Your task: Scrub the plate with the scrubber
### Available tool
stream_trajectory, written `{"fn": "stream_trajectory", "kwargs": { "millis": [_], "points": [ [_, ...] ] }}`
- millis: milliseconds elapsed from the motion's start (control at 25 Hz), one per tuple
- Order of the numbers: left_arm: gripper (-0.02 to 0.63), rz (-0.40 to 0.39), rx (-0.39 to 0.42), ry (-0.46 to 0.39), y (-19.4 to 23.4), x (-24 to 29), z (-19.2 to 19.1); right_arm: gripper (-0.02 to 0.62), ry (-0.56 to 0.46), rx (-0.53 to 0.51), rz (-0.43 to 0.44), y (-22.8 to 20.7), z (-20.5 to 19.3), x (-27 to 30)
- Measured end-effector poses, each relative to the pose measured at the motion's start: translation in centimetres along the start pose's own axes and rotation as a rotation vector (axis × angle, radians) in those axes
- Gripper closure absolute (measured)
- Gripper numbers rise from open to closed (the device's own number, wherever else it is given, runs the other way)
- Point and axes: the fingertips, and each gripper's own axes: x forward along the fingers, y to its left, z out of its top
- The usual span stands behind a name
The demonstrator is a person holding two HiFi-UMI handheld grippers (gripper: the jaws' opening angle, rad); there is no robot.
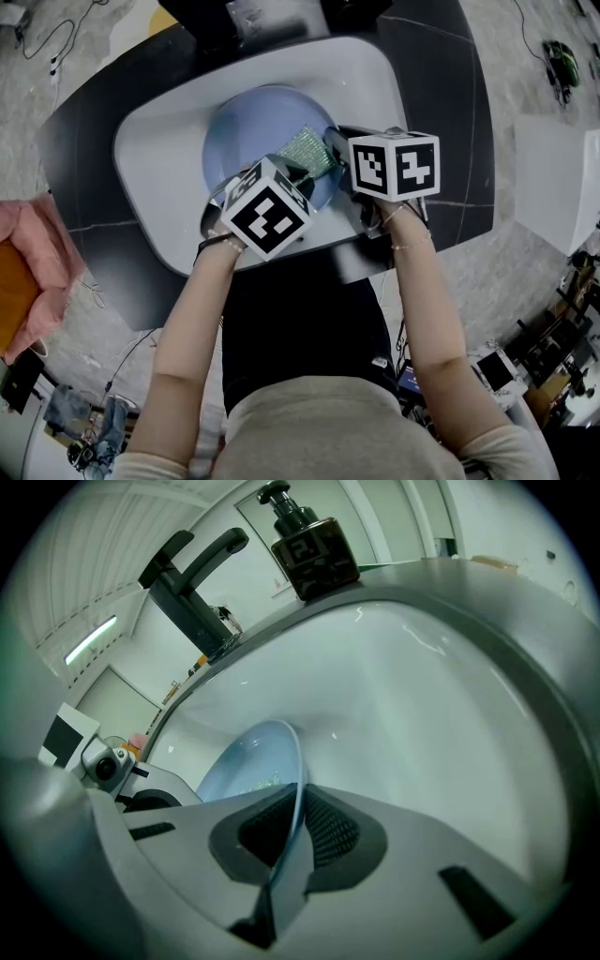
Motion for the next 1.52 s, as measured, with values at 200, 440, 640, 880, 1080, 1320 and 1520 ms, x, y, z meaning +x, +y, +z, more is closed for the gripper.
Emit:
{"fn": "stream_trajectory", "kwargs": {
  "millis": [200,440,640,880,1080,1320,1520],
  "points": [
    [0.552,0.022,-0.001,-0.012,1.3,-0.2,0.4,0.563,-0.005,0.015,0.01,0.2,0.1,-0.1],
    [0.552,0.042,-0.03,-0.025,2.9,-0.3,0.4,0.561,-0.004,0.026,0.013,0.2,0.1,0.0],
    [0.552,0.063,-0.075,-0.049,4.5,-0.9,0.2,0.558,-0.004,0.027,0.014,0.5,0.2,-0.1],
    [0.552,0.146,-0.096,-0.043,6.9,-1.5,-0.5,0.557,-0.009,0.031,0.016,0.5,0.3,-0.3],
    [0.552,0.168,-0.129,-0.033,7.9,-1.9,-1.4,0.557,-0.011,0.034,0.017,0.4,0.3,-0.3],
    [0.552,0.172,-0.144,-0.001,8.3,-2.2,-2.7,0.555,-0.019,0.045,0.023,0.3,0.2,-0.2],
    [0.552,0.173,-0.146,0.033,7.8,-2.5,-4.1,0.555,-0.015,0.047,0.025,0.2,0.0,-0.2]
  ]
}}
